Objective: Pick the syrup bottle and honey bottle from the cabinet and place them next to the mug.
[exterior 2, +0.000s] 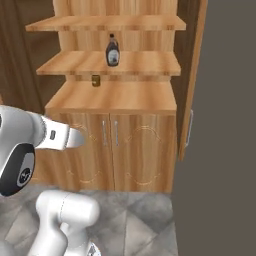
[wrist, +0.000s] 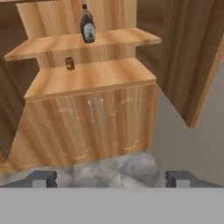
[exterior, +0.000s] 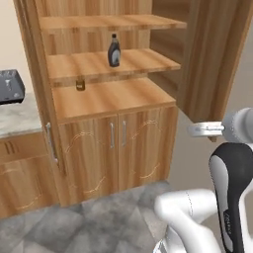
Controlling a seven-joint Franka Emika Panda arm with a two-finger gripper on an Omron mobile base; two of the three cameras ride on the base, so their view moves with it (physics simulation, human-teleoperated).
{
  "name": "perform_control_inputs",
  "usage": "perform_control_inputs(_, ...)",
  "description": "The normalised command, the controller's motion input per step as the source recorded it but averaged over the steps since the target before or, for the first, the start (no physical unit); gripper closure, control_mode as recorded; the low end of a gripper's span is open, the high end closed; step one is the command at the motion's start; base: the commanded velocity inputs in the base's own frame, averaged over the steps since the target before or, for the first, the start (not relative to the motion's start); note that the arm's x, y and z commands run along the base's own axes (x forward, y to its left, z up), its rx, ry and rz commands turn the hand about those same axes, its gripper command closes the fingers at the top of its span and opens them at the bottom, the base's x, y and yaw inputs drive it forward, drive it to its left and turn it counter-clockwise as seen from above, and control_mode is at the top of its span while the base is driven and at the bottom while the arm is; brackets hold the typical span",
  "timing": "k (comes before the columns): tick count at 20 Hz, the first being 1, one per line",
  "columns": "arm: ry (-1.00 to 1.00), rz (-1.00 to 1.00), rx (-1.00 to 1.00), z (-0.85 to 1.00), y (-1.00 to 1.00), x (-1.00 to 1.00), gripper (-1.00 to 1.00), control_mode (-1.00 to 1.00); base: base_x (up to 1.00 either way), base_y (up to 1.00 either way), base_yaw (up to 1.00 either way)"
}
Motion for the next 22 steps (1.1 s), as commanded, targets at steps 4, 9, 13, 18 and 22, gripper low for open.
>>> perform_control_inputs(4,0.00,0.00,0.00,0.00,0.00,0.00,-1.00,1.00,0.83,-0.15,-0.07)
perform_control_inputs(9,0.00,0.00,0.00,0.00,0.00,0.00,-1.00,1.00,0.88,0.08,-0.16)
perform_control_inputs(13,0.00,0.00,0.00,0.00,0.00,0.00,-1.00,1.00,0.70,0.20,-0.09)
perform_control_inputs(18,0.00,0.00,0.00,0.00,0.00,0.00,-1.00,1.00,0.61,0.00,0.03)
perform_control_inputs(22,0.00,0.00,0.00,0.00,0.00,0.00,-1.00,1.00,0.36,0.00,0.19)
